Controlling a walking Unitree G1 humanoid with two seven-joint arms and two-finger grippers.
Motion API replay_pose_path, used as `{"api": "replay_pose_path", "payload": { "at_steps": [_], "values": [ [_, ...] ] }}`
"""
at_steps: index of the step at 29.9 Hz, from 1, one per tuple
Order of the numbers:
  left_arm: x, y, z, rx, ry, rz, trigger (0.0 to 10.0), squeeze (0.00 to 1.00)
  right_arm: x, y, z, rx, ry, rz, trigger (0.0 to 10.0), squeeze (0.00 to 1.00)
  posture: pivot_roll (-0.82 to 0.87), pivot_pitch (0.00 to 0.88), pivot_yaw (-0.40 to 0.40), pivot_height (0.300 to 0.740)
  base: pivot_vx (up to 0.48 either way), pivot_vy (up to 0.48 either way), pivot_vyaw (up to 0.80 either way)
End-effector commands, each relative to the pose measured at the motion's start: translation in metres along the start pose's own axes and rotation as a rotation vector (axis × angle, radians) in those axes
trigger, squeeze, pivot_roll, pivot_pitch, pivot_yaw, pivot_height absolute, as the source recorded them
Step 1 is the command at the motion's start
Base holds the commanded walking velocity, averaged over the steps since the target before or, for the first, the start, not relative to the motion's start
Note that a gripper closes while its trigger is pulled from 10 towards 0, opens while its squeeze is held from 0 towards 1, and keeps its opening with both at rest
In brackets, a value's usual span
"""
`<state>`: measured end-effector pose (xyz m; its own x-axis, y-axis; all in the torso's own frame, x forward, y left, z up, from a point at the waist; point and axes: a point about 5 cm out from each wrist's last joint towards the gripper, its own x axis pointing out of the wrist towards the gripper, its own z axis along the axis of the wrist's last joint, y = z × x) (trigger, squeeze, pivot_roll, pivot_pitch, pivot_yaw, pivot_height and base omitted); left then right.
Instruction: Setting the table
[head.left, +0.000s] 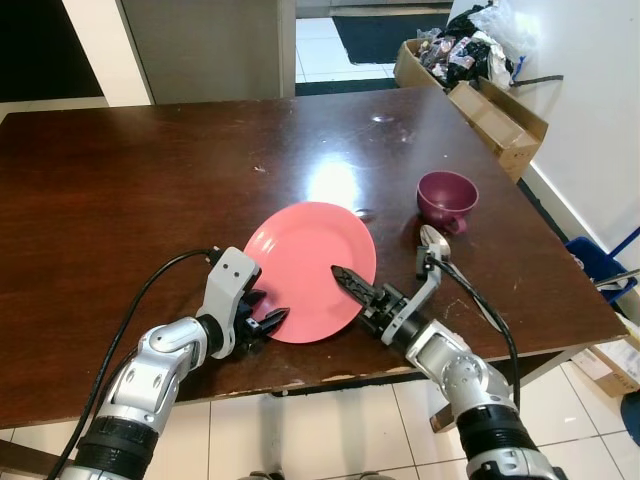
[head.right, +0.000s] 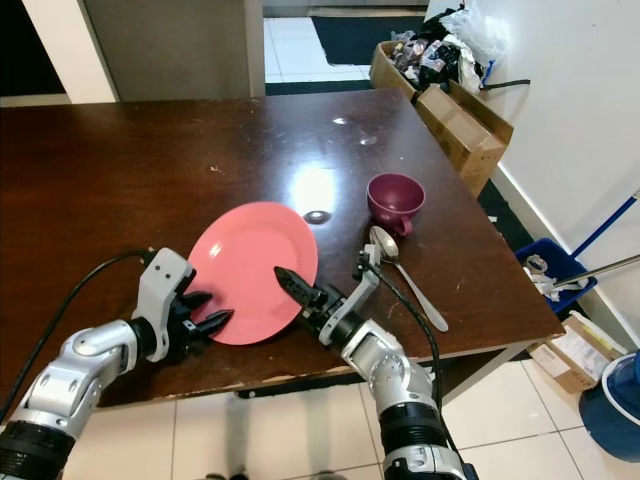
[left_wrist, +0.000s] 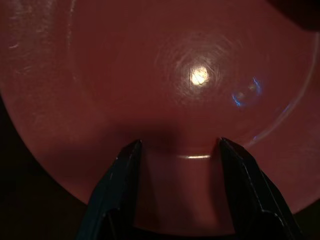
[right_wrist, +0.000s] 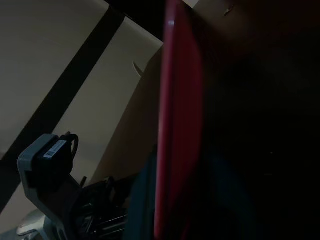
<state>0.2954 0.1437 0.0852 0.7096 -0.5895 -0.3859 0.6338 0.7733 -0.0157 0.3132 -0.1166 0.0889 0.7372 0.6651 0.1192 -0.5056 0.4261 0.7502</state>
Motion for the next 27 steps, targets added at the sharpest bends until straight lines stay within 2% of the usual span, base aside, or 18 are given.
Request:
{"api": "replay_pose_path", "payload": {
  "at_steps": [1, 3, 5, 7, 8, 9, 10, 11, 12, 13, 14, 16, 17, 21, 22, 24, 27],
  "values": [
    [-0.007, -0.004, -0.048, -0.108, 0.212, -0.002, 10.0, 0.00, 0.004, 0.012, 0.011, -0.002, -0.057, 0.094, 0.0, 0.00, -0.05, 0.058, 0.046, 0.740, 0.000, 0.000, 0.00],
    [-0.007, -0.004, -0.046, -0.110, 0.199, -0.005, 10.0, 0.00, 0.005, 0.014, 0.013, -0.003, -0.064, 0.107, 0.0, 0.00, -0.05, 0.058, 0.046, 0.740, 0.000, 0.000, 0.00],
    [-0.006, -0.004, -0.036, -0.109, 0.132, -0.012, 10.0, 0.00, 0.007, 0.019, 0.016, -0.012, -0.075, 0.138, 0.0, 0.00, -0.05, 0.058, 0.046, 0.740, 0.000, 0.000, 0.00],
    [-0.009, -0.005, -0.005, -0.156, -0.051, -0.034, 10.0, 0.00, 0.009, 0.027, 0.021, -0.025, -0.095, 0.168, 0.0, 0.00, -0.05, 0.058, 0.046, 0.740, 0.000, 0.000, 0.00],
    [-0.014, -0.002, 0.017, -0.197, -0.164, -0.039, 10.0, 0.00, 0.009, 0.032, 0.024, -0.036, -0.112, 0.182, 0.0, 0.00, -0.05, 0.058, 0.046, 0.740, 0.000, 0.000, 0.00],
    [-0.018, 0.000, 0.031, -0.222, -0.238, -0.044, 10.0, 0.00, 0.010, 0.036, 0.027, -0.043, -0.123, 0.191, 0.0, 0.00, -0.05, 0.058, 0.046, 0.740, 0.000, 0.000, 0.00],
    [-0.022, 0.002, 0.041, -0.238, -0.288, -0.048, 10.0, 0.00, 0.010, 0.038, 0.028, -0.050, -0.132, 0.196, 0.9, 0.00, -0.05, 0.057, 0.046, 0.740, 0.000, 0.000, 0.00],
    [-0.022, 0.002, 0.041, -0.238, -0.288, -0.048, 10.0, 0.00, 0.010, 0.038, 0.028, -0.050, -0.132, 0.196, 0.9, 0.00, -0.05, 0.057, 0.046, 0.740, 0.000, 0.000, 0.00],
    [-0.026, 0.004, 0.049, -0.252, -0.330, -0.049, 10.0, 0.00, 0.010, 0.040, 0.030, -0.062, -0.140, 0.194, 0.9, 0.00, -0.05, 0.057, 0.046, 0.740, 0.000, 0.000, 0.00],
    [-0.034, 0.010, 0.057, -0.264, -0.367, -0.040, 10.0, 0.00, 0.010, 0.042, 0.033, -0.090, -0.159, 0.182, 10.0, 0.00, -0.05, 0.056, 0.045, 0.740, 0.000, 0.000, 0.00],
    [-0.034, 0.010, 0.057, -0.264, -0.367, -0.040, 10.0, 0.00, 0.010, 0.042, 0.033, -0.090, -0.159, 0.182, 10.0, 0.00, -0.05, 0.056, 0.045, 0.740, 0.000, 0.000, 0.00],
    [-0.048, 0.020, 0.067, -0.277, -0.414, -0.017, 10.0, 0.00, 0.010, 0.046, 0.040, -0.146, -0.191, 0.150, 10.0, 0.00, -0.05, 0.058, 0.047, 0.740, 0.000, 0.000, 0.00],
    [-0.048, 0.020, 0.067, -0.277, -0.414, -0.017, 10.0, 0.00, 0.010, 0.046, 0.040, -0.146, -0.191, 0.150, 10.0, 0.00, -0.05, 0.058, 0.047, 0.740, 0.000, 0.000, 0.00],
    [-0.083, 0.042, 0.080, -0.300, -0.490, 0.084, 10.0, 0.00, 0.006, 0.057, 0.055, -0.270, -0.246, 0.091, 10.0, 0.00, -0.04, 0.060, 0.048, 0.740, 0.000, 0.000, 0.00],
    [-0.083, 0.042, 0.080, -0.300, -0.490, 0.084, 10.0, 0.00, 0.006, 0.057, 0.055, -0.270, -0.246, 0.091, 10.0, 0.00, -0.04, 0.060, 0.048, 0.740, 0.000, 0.000, 0.00],
    [-0.102, 0.049, 0.090, -0.332, -0.560, 0.141, 10.0, 0.00, 0.003, 0.062, 0.064, -0.365, -0.278, 0.037, 10.0, 0.00, -0.03, 0.061, 0.044, 0.740, 0.000, 0.000, 0.00],
    [-0.117, 0.051, 0.099, -0.386, -0.634, 0.200, 10.0, 0.00, 0.002, 0.064, 0.073, -0.488, -0.318, -0.039, 10.0, 0.00, -0.03, 0.060, 0.038, 0.740, 0.000, 0.000, 0.00]
  ]
}}
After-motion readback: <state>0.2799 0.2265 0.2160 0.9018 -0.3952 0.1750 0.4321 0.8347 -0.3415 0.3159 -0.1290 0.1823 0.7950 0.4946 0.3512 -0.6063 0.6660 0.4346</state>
